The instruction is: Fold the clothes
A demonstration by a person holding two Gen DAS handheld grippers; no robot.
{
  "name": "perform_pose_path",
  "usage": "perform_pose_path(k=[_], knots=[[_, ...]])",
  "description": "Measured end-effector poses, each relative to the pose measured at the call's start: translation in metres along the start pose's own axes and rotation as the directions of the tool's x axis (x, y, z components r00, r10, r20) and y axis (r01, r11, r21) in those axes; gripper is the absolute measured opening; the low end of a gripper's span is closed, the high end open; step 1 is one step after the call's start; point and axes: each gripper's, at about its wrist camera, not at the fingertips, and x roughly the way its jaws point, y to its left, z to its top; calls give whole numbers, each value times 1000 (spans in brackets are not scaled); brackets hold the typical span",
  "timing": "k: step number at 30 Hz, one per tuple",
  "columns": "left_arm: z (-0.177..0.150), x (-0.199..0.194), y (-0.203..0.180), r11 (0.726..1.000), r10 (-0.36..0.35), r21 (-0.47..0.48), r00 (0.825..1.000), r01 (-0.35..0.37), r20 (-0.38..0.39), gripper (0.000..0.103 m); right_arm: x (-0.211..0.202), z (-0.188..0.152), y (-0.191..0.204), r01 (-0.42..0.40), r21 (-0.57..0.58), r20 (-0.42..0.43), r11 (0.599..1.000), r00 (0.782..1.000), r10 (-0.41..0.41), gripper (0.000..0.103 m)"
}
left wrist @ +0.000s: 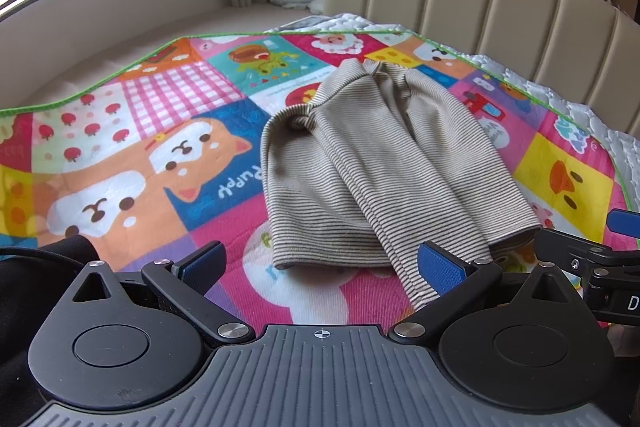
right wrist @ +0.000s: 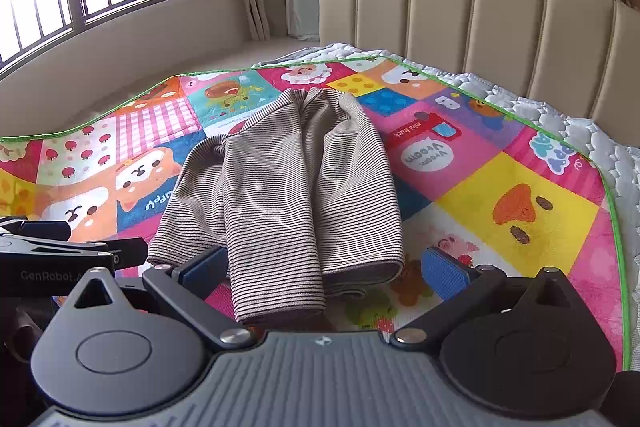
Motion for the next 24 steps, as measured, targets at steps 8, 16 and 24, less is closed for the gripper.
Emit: perform_pose_path(k=[8,16,24], knots=[[0,1,0,1000,0,-1,1000,0,-6,103,0,0,0,0,-3,-1,1000,1000,0,103],[0,1,0,1000,-1,-1,1000,1,-11,103,1,-1,0,1,-4,-1,1000,1000,-1,103],[0,1,0,1000,-1,0,1000,1,-16,103,0,-1,1,1,-5,-1,1000,1000,-1,103]])
